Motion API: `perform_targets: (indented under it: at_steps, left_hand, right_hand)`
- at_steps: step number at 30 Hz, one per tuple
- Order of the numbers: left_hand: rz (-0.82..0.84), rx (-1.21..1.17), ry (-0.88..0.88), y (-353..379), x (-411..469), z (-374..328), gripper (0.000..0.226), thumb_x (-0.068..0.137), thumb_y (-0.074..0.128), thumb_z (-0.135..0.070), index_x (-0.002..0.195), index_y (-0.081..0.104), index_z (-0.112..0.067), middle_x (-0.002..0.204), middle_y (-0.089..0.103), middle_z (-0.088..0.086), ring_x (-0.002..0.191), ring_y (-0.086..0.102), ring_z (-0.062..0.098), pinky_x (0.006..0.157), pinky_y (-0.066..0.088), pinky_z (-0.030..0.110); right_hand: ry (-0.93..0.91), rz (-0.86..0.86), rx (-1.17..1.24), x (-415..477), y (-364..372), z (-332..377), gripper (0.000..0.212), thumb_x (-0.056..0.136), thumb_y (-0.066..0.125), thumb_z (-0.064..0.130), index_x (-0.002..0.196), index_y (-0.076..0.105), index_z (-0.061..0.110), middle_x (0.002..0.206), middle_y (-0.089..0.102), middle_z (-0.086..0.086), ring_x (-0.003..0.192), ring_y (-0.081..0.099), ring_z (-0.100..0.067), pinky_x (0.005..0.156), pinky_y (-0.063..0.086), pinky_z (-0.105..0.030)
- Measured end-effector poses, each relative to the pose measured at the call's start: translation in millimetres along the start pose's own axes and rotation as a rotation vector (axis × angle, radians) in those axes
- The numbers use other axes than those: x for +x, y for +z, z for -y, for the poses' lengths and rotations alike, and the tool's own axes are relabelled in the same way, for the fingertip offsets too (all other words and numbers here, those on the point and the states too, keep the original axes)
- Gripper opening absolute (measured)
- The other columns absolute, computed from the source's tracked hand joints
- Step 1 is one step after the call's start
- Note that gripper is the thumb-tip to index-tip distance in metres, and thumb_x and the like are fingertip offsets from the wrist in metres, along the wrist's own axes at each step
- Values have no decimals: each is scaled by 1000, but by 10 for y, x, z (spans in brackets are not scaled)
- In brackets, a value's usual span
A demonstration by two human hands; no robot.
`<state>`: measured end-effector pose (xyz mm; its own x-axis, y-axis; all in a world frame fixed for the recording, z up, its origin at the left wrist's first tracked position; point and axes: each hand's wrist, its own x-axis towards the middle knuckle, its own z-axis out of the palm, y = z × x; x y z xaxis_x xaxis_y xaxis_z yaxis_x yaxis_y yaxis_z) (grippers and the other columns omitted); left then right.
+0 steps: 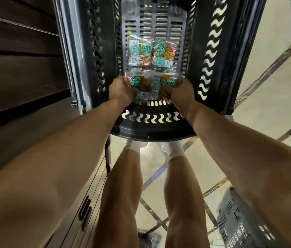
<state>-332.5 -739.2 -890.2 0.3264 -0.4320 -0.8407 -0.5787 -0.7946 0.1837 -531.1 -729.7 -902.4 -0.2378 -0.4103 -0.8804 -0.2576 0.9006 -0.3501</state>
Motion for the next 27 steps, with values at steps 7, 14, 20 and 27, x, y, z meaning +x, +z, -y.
perform_targets:
  at_steps: [7, 14, 20, 27]
  left_hand:
    - [-19, 142, -5, -21, -17, -106, 48, 89, 83, -28, 127, 60, -7, 124, 68, 14, 107, 65, 30, 85, 54, 36]
    - [51, 114, -39, -131, -99, -208, 65, 91, 80, -40, 139, 53, -5, 127, 64, 10, 104, 59, 22, 80, 46, 28]
    - [65, 94, 64, -539, -730, -587, 66, 101, 67, -40, 152, 40, -10, 140, 59, 11, 124, 61, 28, 96, 49, 35]
    - [-86, 290, 246, -1306, -1881, -1228, 69, 104, 54, -53, 160, 32, -19, 154, 51, 15, 131, 58, 35, 114, 45, 54]
  right_hand:
    - [-69, -76, -324, 44, -22, 5, 42, 93, 78, 32, 124, 66, 6, 116, 72, -7, 106, 69, -23, 81, 49, -27]
    - [-82, -23, -286, -116, -98, 110, 50, 93, 75, 42, 131, 65, 10, 120, 72, -5, 108, 69, -23, 92, 58, -37]
    - [-138, -33, -258, -628, -301, 450, 68, 92, 74, 51, 142, 52, 10, 140, 63, -10, 129, 60, -30, 108, 50, -46]
    - [-714, -145, -721, -1826, -1048, 1363, 68, 87, 79, 47, 143, 53, 17, 127, 68, -6, 117, 64, -29, 102, 52, -48]
